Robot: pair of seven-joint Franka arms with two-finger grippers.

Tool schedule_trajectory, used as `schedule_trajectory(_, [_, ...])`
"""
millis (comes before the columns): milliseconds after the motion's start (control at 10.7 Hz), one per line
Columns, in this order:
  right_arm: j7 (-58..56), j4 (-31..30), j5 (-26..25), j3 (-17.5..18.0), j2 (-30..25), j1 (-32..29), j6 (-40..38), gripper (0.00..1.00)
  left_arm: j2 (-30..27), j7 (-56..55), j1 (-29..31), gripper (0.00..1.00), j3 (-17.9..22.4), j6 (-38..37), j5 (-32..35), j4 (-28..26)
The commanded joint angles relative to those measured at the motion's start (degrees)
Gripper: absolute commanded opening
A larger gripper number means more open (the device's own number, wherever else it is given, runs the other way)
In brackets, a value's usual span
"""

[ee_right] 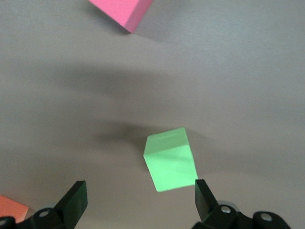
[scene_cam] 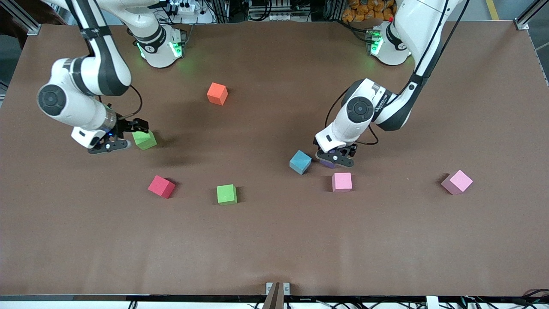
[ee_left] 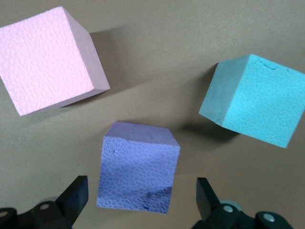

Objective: Arrange blocks into number 1
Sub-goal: 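Grasp and lift the purple cube with the left gripper while the right gripper grasps green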

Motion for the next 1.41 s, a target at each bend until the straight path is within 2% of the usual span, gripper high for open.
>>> schedule_trajectory(0, [-0.6, -2.0, -0.5, -0.1, 1.7, 1.4, 5.0, 1.00, 1.7, -2.5, -1.2, 1.00, 0.9, 1.7, 4.2, 0.8])
schedule_trajectory(188, [-0.8, -3.8, -0.7, -0.1, 3.1, 1.5, 8.8, 1.00, 2.6, -4.4, -1.6, 1.00, 0.9, 2.5, 6.0, 1.0])
schedule_trajectory(375, [-0.9, -3.8, -4.7, -0.1, 4.3, 1.1, 10.3, 1.00, 3.2, -4.6, -1.9, 1.00, 0.9, 2.7, 6.1, 1.3])
schedule_trajectory(469, [-1.0, -3.9, -5.9, -0.1, 4.9, 1.0, 10.8, 1.00, 3.4, -4.5, -2.0, 0.69, 1.0, 3.0, 6.1, 1.4])
schedule_trajectory(563, [-1.0, -4.1, -6.0, -0.1, 5.3, 1.0, 10.9, 1.00, 3.4, -4.5, -2.1, 0.16, 1.4, 3.1, 6.2, 1.6])
schedule_trajectory(657, [-1.0, -4.3, -6.0, -0.1, 5.5, 1.0, 11.7, 1.00, 2.9, -5.0, -2.2, 0.00, 1.5, 3.0, 6.2, 1.4])
schedule_trajectory(939, [-1.1, -9.2, -6.2, -0.2, 6.8, 1.0, 19.0, 1.00, -0.6, -19.8, -5.4, 0.00, 1.0, 2.5, 6.3, -1.4])
schedule_trajectory(1032, [-1.1, -9.4, -6.5, -0.2, 7.1, 1.0, 19.5, 1.00, -2.1, -26.3, -6.2, 0.00, -1.0, 2.3, 6.2, -3.2])
schedule_trajectory(1126, [-1.1, -9.4, -6.5, -0.2, 7.2, 1.0, 19.6, 1.00, -4.0, -33.7, -6.1, 0.00, -4.7, 1.4, 6.2, -5.1])
schedule_trajectory(1314, [-1.1, -9.4, -6.8, -0.2, 7.2, 0.8, 19.5, 1.00, -6.1, -45.9, -6.1, 0.00, -12.3, -3.8, 6.2, -5.5])
